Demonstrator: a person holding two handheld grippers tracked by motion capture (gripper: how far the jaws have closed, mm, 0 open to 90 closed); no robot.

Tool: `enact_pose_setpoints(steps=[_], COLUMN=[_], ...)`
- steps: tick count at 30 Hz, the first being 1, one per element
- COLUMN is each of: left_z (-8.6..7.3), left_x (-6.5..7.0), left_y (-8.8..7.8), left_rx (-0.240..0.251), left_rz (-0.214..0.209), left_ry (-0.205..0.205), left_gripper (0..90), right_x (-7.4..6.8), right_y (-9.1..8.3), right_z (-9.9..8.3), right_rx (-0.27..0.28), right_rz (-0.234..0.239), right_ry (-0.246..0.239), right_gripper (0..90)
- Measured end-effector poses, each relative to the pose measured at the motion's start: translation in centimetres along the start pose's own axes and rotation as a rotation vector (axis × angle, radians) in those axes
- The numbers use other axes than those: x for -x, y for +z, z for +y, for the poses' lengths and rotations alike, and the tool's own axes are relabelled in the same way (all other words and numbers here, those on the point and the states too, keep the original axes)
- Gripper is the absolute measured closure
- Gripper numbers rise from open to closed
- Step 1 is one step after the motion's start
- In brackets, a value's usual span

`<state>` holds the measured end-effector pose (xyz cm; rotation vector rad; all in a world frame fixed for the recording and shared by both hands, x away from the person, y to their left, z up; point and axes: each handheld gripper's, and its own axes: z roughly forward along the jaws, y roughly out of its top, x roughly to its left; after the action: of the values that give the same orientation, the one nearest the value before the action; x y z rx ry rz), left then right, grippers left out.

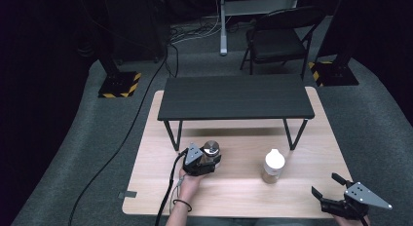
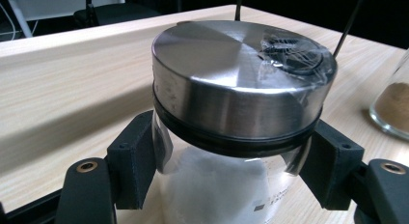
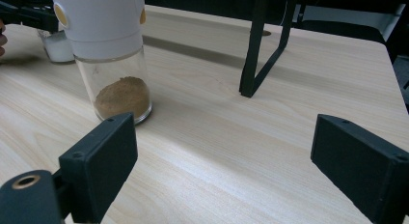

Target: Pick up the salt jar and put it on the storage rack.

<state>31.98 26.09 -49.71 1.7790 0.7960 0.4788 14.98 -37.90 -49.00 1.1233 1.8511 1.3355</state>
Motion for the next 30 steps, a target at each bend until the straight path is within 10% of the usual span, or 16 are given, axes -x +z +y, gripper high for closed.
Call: enact_pose_setpoints(steps=[30], left_z=[5.8], left_x=[-0.5], left_y=[-2.4], left_rx=[0.029], left_rz=[-0.015], left_ry=[0.012], left_gripper=[29.5], right_x=[0.0], right_y=[0.0], right_z=[0.0], right_rx=[0.000], right_rz=[0.001], right_ry=[-0.002], right_gripper=[7.8])
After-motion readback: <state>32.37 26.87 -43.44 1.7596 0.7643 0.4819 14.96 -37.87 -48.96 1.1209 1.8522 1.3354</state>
